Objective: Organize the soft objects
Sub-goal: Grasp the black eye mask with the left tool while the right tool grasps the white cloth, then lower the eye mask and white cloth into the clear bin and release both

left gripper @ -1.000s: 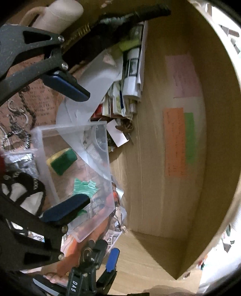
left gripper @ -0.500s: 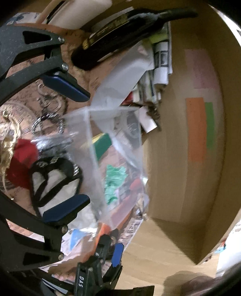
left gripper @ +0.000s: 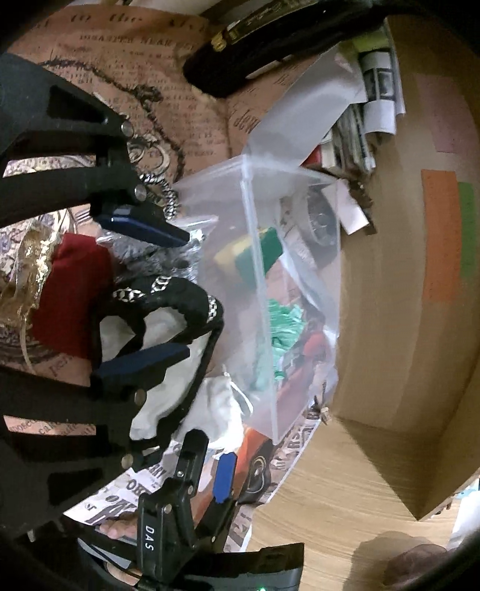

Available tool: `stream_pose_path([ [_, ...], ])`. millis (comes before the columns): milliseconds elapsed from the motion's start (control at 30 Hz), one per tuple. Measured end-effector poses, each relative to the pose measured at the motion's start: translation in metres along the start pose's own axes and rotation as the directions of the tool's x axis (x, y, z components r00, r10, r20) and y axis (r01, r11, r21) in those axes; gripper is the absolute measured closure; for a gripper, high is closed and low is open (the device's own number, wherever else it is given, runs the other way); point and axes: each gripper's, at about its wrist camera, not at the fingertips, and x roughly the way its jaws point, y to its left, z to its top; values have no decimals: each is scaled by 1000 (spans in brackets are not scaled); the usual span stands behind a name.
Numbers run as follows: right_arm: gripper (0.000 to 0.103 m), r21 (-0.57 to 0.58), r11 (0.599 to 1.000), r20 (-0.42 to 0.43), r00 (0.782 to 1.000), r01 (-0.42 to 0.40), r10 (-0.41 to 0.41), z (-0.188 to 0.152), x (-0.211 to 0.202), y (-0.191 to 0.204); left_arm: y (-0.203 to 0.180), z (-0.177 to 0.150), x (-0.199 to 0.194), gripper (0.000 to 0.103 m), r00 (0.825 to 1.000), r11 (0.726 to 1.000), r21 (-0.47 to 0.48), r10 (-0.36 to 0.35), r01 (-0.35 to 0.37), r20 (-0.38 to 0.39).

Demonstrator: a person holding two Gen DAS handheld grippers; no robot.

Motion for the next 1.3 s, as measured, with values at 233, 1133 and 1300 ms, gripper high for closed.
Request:
stream_pose_path([
  [233,33,25,999,-40,999,-28,29,-2,12,-4,1,-4,12,68,1000,1000,-9,-9,9,-23],
  [1133,87,21,999,169,985,-24,21,14,-56,-5,-7,33,-61,85,969,999,14,31,-36,245],
  [1300,87,5,1000,230,973,-23,21,28,-69,-3,1,52,-70,85,950,998,-11,55,-55,306],
])
